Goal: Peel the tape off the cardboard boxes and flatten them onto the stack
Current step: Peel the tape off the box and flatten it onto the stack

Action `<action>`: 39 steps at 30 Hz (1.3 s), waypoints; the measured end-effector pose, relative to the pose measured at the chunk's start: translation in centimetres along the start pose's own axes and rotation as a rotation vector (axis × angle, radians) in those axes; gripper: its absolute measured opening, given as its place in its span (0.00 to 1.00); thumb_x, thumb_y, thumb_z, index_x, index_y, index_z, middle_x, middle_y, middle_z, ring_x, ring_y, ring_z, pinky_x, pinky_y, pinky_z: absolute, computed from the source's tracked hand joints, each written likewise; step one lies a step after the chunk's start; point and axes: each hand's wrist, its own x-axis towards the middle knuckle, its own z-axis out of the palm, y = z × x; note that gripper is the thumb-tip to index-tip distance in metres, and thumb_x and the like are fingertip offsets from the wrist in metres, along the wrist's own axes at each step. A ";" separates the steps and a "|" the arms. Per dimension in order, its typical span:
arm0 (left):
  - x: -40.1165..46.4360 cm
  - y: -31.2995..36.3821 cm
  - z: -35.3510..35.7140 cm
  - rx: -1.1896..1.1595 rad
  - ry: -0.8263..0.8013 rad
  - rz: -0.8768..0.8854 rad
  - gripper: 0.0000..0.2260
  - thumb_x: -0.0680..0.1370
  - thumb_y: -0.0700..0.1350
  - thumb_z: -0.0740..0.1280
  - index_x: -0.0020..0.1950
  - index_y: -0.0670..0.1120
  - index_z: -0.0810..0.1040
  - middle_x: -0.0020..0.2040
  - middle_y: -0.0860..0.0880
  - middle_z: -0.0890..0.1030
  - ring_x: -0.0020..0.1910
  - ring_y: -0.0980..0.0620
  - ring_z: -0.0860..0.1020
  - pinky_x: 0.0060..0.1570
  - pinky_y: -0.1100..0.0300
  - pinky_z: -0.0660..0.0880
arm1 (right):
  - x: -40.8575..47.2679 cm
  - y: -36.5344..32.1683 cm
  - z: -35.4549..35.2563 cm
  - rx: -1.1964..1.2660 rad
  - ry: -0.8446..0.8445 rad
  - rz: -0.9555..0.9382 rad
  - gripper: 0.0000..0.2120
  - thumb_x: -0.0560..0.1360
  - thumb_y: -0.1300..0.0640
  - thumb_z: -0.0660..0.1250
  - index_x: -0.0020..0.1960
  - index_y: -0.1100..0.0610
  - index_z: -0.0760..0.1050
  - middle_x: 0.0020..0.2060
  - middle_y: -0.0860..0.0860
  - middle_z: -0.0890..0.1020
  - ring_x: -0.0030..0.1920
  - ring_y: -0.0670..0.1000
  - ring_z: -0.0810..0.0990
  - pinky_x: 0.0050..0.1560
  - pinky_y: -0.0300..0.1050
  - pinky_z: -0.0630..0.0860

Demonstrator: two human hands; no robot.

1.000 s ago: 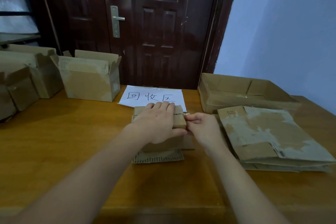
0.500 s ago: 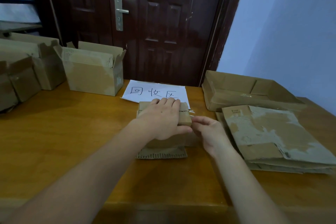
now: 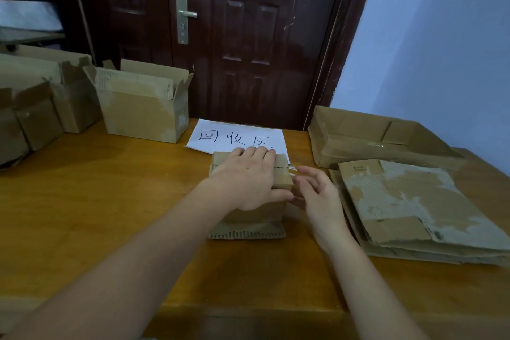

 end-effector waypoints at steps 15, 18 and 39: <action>-0.3 0.1 -0.2 0.000 -0.006 0.006 0.48 0.74 0.79 0.47 0.80 0.45 0.60 0.76 0.44 0.69 0.74 0.43 0.68 0.74 0.43 0.64 | 1.9 0.5 0.4 -0.388 -0.082 0.101 0.06 0.79 0.60 0.69 0.50 0.49 0.79 0.46 0.45 0.82 0.48 0.45 0.81 0.39 0.34 0.76; -0.4 0.1 -0.3 -0.026 -0.018 0.010 0.47 0.74 0.79 0.48 0.80 0.45 0.59 0.77 0.44 0.68 0.74 0.43 0.67 0.75 0.43 0.63 | 2.3 1.3 0.5 -0.974 -0.057 -0.167 0.06 0.79 0.59 0.70 0.54 0.51 0.80 0.43 0.43 0.75 0.43 0.43 0.74 0.36 0.31 0.65; 0.1 -0.4 0.9 -0.035 0.006 -0.005 0.53 0.67 0.83 0.37 0.81 0.48 0.56 0.78 0.48 0.66 0.75 0.46 0.66 0.76 0.45 0.61 | 13.0 -5.6 -7.1 -0.661 0.312 -0.171 0.09 0.76 0.64 0.72 0.50 0.51 0.81 0.48 0.46 0.81 0.44 0.41 0.77 0.40 0.33 0.71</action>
